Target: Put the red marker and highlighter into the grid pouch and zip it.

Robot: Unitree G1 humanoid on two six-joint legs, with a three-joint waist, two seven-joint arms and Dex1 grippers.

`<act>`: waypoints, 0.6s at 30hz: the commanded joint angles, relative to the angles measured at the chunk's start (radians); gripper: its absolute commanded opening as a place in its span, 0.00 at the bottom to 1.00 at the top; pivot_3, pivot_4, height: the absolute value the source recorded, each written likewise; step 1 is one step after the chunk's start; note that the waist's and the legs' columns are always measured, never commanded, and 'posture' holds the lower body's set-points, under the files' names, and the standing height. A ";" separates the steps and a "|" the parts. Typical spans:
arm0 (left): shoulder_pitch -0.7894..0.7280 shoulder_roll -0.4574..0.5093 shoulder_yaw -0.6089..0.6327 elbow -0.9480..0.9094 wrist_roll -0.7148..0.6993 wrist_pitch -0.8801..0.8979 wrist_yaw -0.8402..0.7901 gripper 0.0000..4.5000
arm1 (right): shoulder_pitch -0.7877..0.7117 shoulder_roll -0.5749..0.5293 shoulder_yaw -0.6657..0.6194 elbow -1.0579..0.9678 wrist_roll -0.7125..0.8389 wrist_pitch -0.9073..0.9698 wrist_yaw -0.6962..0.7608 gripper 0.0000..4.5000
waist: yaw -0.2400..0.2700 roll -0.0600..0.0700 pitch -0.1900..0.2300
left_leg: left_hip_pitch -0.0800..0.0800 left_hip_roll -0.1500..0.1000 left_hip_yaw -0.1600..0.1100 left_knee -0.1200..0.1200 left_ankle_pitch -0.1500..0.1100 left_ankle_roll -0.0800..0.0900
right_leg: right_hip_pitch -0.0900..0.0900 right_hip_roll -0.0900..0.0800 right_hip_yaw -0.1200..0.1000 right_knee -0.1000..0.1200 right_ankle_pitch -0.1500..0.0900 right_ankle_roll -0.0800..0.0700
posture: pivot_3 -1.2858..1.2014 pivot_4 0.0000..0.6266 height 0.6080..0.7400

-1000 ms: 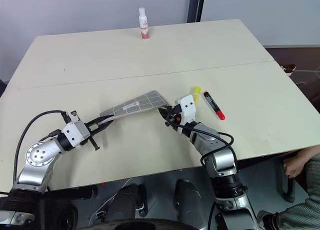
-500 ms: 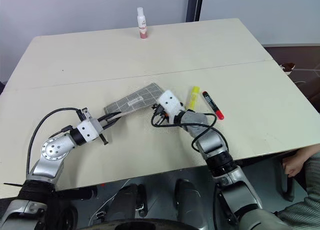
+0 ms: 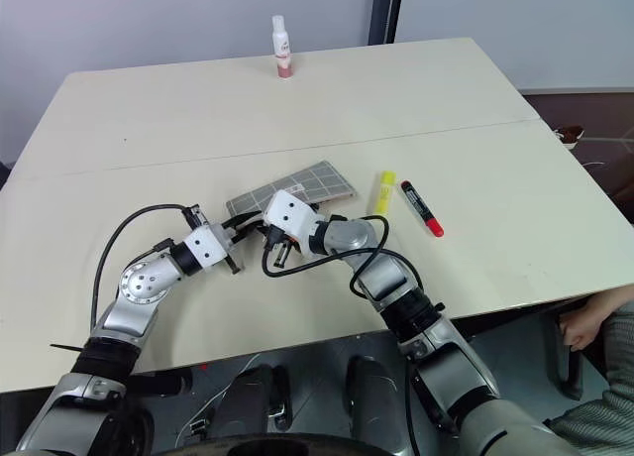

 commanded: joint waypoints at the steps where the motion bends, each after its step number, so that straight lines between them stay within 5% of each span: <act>1: -0.022 -0.012 -0.014 -0.032 0.001 0.007 0.015 0.00 | -0.021 0.023 0.000 -0.022 0.002 -0.031 0.014 0.17 | 0.000 0.000 0.000 | 0.000 0.000 0.000 0.000 0.000 0.000 | 0.000 0.000 0.000 0.000 0.000 0.000 | 0.52 0.24 1.00; 2: -0.020 -0.011 -0.011 -0.036 -0.003 0.012 0.016 0.00 | -0.017 0.016 -0.005 -0.025 0.001 -0.034 0.019 0.22 | 0.000 0.000 0.000 | 0.000 0.000 0.000 0.000 0.000 0.000 | 0.000 0.000 0.000 0.000 0.000 0.000 | 0.52 0.24 1.00; 9: 0.010 0.034 0.045 -0.067 -0.050 0.037 0.023 0.00 | 0.169 -0.080 -0.174 -0.203 0.112 -0.065 0.028 0.99 | 0.005 0.000 0.000 | 0.000 0.000 -0.001 0.000 0.000 0.000 | 0.001 0.000 0.000 0.000 0.000 0.000 | 0.52 0.24 1.00; 18: 0.030 0.062 0.072 -0.072 -0.079 0.042 0.020 0.00 | 0.457 -0.121 -0.476 -0.565 0.394 -0.034 -0.057 0.99 | 0.004 -0.001 0.000 | 0.001 0.000 -0.003 0.000 0.000 -0.001 | 0.001 0.001 0.000 0.000 -0.001 0.002 | 0.52 0.24 1.00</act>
